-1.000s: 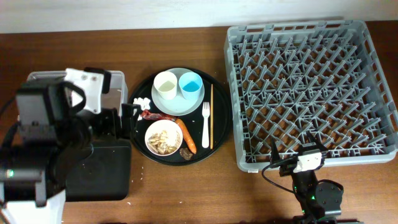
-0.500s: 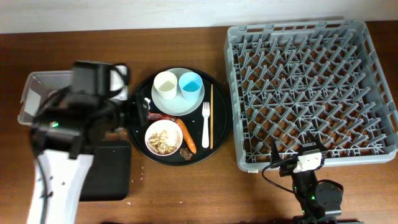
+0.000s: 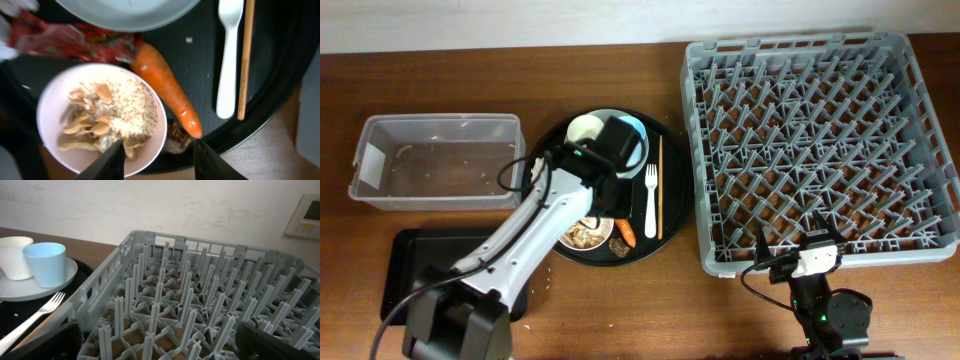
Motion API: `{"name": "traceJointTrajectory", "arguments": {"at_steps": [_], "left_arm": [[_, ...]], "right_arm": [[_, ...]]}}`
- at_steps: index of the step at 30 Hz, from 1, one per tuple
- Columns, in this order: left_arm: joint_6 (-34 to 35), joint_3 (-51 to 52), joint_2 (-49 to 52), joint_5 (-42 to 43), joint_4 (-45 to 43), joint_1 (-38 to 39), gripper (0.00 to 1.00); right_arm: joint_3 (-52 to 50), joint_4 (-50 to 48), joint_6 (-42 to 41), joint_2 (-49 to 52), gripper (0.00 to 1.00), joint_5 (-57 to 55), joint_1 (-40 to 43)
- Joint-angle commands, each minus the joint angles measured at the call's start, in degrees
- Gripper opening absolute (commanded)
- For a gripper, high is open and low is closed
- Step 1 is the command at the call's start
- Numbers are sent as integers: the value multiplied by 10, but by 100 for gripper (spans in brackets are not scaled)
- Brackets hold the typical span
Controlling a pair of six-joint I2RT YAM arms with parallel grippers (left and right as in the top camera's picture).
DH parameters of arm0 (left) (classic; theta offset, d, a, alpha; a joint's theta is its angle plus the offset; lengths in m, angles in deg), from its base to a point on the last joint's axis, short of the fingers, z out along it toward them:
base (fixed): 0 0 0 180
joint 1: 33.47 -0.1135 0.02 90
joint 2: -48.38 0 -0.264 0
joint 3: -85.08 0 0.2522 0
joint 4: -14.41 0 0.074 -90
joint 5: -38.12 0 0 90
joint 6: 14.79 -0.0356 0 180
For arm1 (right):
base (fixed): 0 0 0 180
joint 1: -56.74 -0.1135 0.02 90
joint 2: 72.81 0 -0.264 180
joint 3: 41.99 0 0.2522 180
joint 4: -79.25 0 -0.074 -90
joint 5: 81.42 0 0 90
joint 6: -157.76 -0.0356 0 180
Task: Sort waste into correct bins and load items into the dishwasher rack
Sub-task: 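Grasp the rim of the pink bowl with the left gripper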
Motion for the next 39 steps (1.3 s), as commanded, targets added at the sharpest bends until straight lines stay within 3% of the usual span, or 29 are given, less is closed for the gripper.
{"name": "traceJointTrajectory", "arguments": {"at_steps": [1, 5, 24, 25, 26, 31, 39], "left_arm": [[7, 70, 4, -5, -73, 12, 44], [8, 113, 4, -5, -120, 12, 43], [43, 161, 24, -50, -179, 32, 42], [43, 161, 24, -50, -181, 32, 41], [43, 161, 24, -50, -182, 32, 31], [43, 161, 24, -56, -184, 32, 22], [43, 162, 24, -56, -194, 32, 20]], "right_arm": [[-3, 3, 4, -4, 99, 1, -2], [-3, 3, 4, -4, 99, 1, -2], [-3, 3, 4, -4, 99, 1, -2], [-3, 3, 4, -4, 99, 1, -2], [-3, 3, 4, -4, 99, 1, -2], [-3, 3, 4, -4, 99, 1, -2], [-3, 3, 4, -4, 99, 1, -2]]}}
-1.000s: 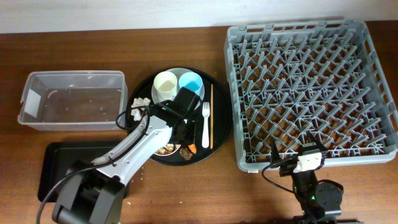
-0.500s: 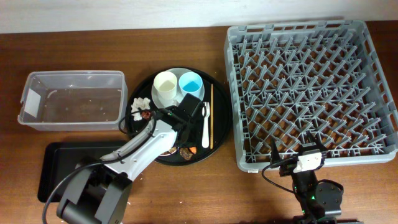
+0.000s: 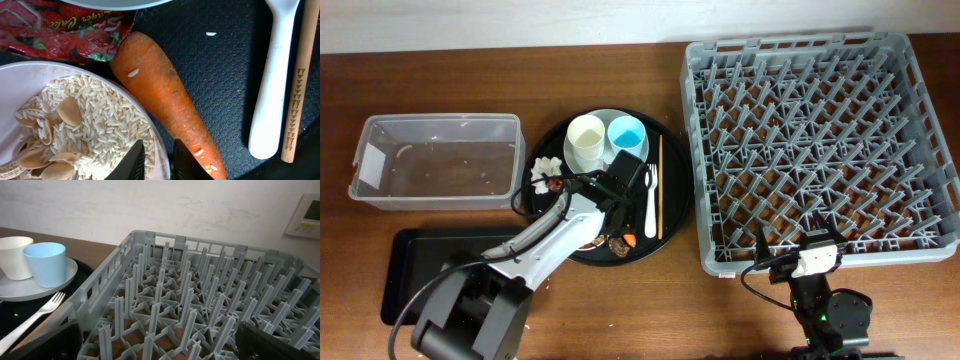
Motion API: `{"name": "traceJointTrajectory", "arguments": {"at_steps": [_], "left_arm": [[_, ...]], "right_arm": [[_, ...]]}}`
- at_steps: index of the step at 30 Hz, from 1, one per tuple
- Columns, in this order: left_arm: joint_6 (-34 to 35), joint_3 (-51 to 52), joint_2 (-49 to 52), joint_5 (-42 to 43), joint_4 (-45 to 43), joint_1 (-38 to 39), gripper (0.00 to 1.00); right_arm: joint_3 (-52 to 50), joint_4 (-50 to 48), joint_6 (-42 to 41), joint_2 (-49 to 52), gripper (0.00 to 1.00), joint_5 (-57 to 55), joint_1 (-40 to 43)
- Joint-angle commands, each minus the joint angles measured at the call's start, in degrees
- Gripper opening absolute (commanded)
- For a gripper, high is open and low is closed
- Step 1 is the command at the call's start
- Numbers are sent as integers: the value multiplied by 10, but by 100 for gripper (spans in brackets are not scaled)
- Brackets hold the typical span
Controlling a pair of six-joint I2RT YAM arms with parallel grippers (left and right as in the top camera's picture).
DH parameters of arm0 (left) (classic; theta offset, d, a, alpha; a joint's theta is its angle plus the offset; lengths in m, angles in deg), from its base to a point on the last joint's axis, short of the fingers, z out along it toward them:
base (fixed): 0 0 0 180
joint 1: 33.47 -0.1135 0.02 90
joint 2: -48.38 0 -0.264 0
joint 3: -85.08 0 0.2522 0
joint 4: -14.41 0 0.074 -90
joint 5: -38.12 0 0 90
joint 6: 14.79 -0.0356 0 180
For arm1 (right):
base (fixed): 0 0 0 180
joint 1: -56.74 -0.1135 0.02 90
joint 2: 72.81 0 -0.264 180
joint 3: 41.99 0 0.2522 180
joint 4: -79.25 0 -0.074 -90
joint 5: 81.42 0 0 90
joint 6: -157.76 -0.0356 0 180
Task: Sort waste into correct bins and load items into the dishwasher rack
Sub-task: 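Grasp the rim of the pink bowl with the left gripper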
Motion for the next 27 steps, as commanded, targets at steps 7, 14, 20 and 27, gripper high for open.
{"name": "traceJointTrajectory", "arguments": {"at_steps": [7, 14, 20, 27], "left_arm": [[3, 8, 5, -8, 0, 2, 12], [3, 8, 5, -8, 5, 2, 13], [3, 8, 6, -8, 9, 2, 18], [3, 8, 16, -8, 11, 2, 1]], "right_arm": [[-3, 2, 3, -4, 99, 1, -2], [-3, 2, 3, -4, 99, 1, -2], [-3, 2, 3, -4, 99, 1, -2], [-3, 2, 3, -4, 99, 1, -2]]}}
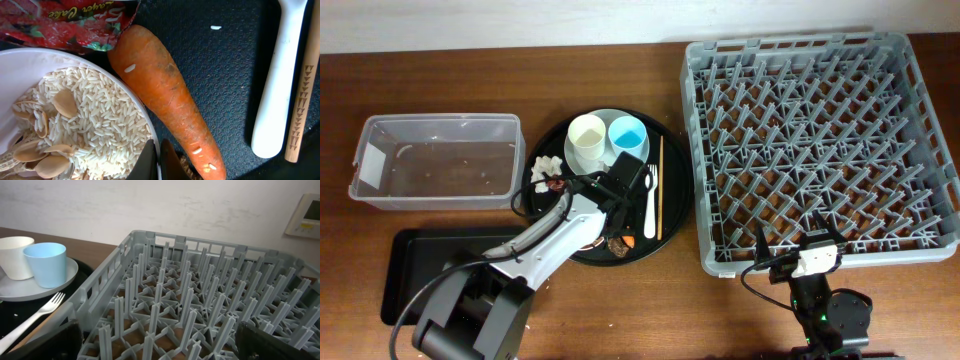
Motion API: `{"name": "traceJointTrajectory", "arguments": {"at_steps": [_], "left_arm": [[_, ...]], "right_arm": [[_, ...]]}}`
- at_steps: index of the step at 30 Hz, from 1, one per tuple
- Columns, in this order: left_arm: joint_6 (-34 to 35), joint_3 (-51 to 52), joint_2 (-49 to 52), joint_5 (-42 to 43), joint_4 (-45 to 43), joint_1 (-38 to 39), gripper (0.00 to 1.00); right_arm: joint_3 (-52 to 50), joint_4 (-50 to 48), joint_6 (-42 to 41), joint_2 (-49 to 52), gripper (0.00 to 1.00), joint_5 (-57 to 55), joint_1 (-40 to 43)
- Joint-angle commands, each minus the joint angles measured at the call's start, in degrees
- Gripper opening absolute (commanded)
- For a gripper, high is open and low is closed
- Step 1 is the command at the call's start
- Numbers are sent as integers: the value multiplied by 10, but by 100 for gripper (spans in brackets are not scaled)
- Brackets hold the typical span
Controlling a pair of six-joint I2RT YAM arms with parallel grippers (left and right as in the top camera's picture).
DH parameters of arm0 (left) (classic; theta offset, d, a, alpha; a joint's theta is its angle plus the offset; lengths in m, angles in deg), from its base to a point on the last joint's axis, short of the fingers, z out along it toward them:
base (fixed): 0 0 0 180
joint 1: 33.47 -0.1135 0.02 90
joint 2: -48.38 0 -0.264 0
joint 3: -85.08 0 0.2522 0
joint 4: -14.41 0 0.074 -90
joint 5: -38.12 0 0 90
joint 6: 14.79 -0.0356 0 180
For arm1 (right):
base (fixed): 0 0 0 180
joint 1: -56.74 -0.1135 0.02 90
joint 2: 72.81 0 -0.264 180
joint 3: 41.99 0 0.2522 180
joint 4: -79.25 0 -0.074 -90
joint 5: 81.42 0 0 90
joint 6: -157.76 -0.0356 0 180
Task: Sort waste into correct bins and load items into the dishwasher rack
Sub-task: 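Grasp the rim of the pink bowl with the left gripper, then carry the pink bowl to the black tray and tip out the rice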
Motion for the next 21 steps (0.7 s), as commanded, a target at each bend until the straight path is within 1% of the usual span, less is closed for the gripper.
{"name": "traceJointTrajectory", "arguments": {"at_steps": [1, 5, 7, 10, 13, 16, 17, 18, 20, 21], "left_arm": [[-1, 6, 13, -3, 3, 0, 1], [-9, -17, 12, -14, 25, 0, 1], [-21, -46, 12, -34, 60, 0, 1], [-23, -75, 11, -35, 87, 0, 1], [-23, -91, -14, -48, 103, 0, 1], [-22, -91, -70, -74, 128, -2, 1], [-22, -91, -118, -95, 148, -7, 1], [-23, -91, -164, -94, 154, -19, 1], [-22, -91, -230, -94, 186, -59, 1], [-22, -90, -264, -94, 220, -103, 1]], "right_arm": [[-3, 2, 3, -4, 99, 1, -2], [-3, 2, 3, -4, 99, 1, -2], [-3, 2, 3, -4, 99, 1, -2], [-3, 2, 3, -4, 99, 1, -2], [-3, 2, 3, -4, 99, 1, -2], [-3, 2, 3, -4, 99, 1, -2], [-3, 2, 3, -4, 99, 1, -2], [-3, 2, 4, -4, 99, 1, -2], [-3, 2, 3, -4, 99, 1, -2], [-3, 2, 4, -4, 99, 1, -2]]}}
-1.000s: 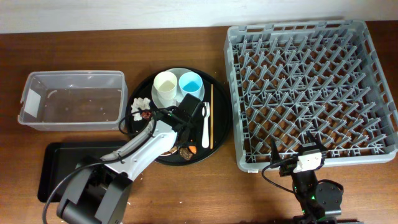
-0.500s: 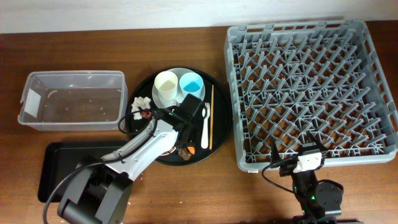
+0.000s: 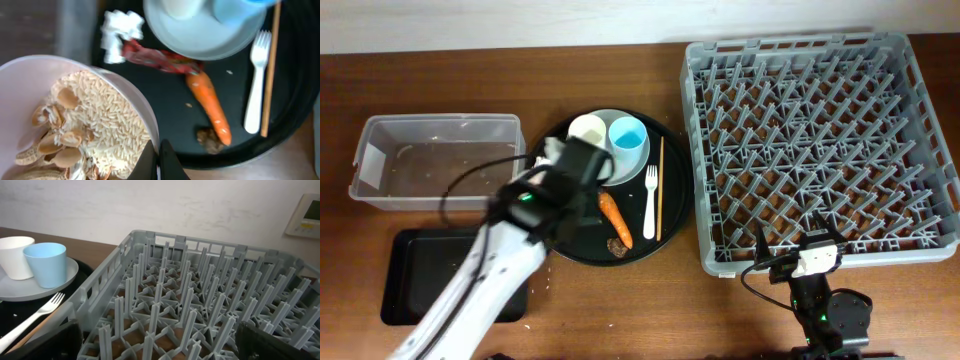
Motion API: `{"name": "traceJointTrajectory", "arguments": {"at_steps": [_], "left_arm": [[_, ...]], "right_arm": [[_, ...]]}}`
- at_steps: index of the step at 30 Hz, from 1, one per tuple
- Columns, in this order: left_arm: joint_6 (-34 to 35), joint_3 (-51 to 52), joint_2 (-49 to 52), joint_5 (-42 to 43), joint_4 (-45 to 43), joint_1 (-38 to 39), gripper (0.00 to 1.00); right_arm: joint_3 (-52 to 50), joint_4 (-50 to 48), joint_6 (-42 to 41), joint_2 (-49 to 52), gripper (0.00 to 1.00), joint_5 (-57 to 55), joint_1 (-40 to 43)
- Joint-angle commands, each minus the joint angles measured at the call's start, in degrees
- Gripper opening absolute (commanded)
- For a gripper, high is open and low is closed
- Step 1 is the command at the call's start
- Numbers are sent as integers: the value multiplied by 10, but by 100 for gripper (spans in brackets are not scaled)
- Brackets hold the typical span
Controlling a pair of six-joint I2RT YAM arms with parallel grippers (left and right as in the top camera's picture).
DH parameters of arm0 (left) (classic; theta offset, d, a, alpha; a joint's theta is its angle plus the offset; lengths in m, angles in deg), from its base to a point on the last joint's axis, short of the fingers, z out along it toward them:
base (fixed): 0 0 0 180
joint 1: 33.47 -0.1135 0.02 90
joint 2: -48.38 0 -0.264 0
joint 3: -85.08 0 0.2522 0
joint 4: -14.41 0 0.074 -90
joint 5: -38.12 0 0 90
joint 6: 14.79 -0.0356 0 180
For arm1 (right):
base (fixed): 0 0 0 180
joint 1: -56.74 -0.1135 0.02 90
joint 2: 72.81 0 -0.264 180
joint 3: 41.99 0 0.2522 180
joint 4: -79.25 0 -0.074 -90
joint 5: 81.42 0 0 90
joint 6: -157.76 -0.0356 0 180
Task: Sort waste into correct bins and load items into the dishwasher rack
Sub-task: 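Carry the pink bowl to the black tray and tip out the rice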
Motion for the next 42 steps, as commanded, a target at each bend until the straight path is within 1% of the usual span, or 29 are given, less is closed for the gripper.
{"name": "traceJointTrajectory", "arguments": {"at_steps": [1, 2, 3, 6, 8, 13, 15, 16, 17, 20, 22, 23, 25, 27, 28, 32, 33, 34, 35, 36, 37, 39, 40, 42], "left_arm": [[-7, -10, -67, -15, 53, -101, 1], [-8, -10, -77, -8, 70, -151, 1], [-8, -9, -78, -2, 76, -181, 0], [-23, 1, -78, 39, 77, -309, 0], [-32, 21, -78, 70, 71, -369, 0], [-117, 116, -78, 228, -23, -529, 0], [-135, 134, -78, 234, -27, -591, 0], [-135, 137, -78, 241, -27, -609, 0], [-139, 145, -78, 280, -37, -629, 0], [-208, 183, -78, 410, -94, -670, 0], [-231, 204, -78, 483, -110, -712, 0], [-257, 213, -78, 513, -114, -728, 0], [-278, 232, -78, 562, -125, -774, 0], [-306, 241, -77, 565, -131, -791, 0], [-306, 242, -78, 566, -123, -791, 0], [-311, 260, -78, 627, -146, -791, 0], [-323, 264, -78, 644, -148, -791, 0], [-347, 270, -78, 683, -147, -800, 0], [-366, 280, -78, 732, -146, -827, 0], [-383, 285, -78, 761, -141, -843, 0], [-409, 294, -77, 805, -127, -874, 0], [-452, 295, -77, 864, -97, -909, 0], [-452, 295, -77, 881, -97, -915, 0], [-457, 295, -77, 885, -98, -920, 0]], "right_arm": [[-3, 3, 4, -4, 99, 1, -2], [-3, 3, 3, -4, 99, 1, -2], [-3, 3, 3, -4, 99, 1, -2], [-3, 3, 3, -4, 99, 1, -2], [-3, 3, 3, -4, 99, 1, -2], [-3, 3, 3, -4, 99, 1, -2], [-3, 3, 4, -4, 99, 1, -2], [-3, 3, 3, -4, 99, 1, -2], [-3, 3, 3, -4, 99, 1, -2], [-3, 3, 4, -4, 99, 1, -2], [-3, 3, 3, -4, 99, 1, -2], [-3, 3, 3, -4, 99, 1, -2], [-3, 3, 3, -4, 99, 1, -2], [-3, 3, 3, -4, 99, 1, -3], [-3, 3, 4, -4, 98, 1, -2], [-3, 3, 3, -4, 99, 1, -2], [-3, 3, 3, -4, 99, 1, -2], [-3, 3, 3, -4, 99, 1, -2], [-3, 3, 3, -4, 99, 1, -2], [-3, 3, 4, -4, 99, 1, -2], [-3, 3, 4, -4, 99, 1, -2], [-3, 3, 3, -4, 99, 1, -2], [-3, 3, 3, -4, 99, 1, -2], [-3, 3, 3, -4, 99, 1, -2]]}}
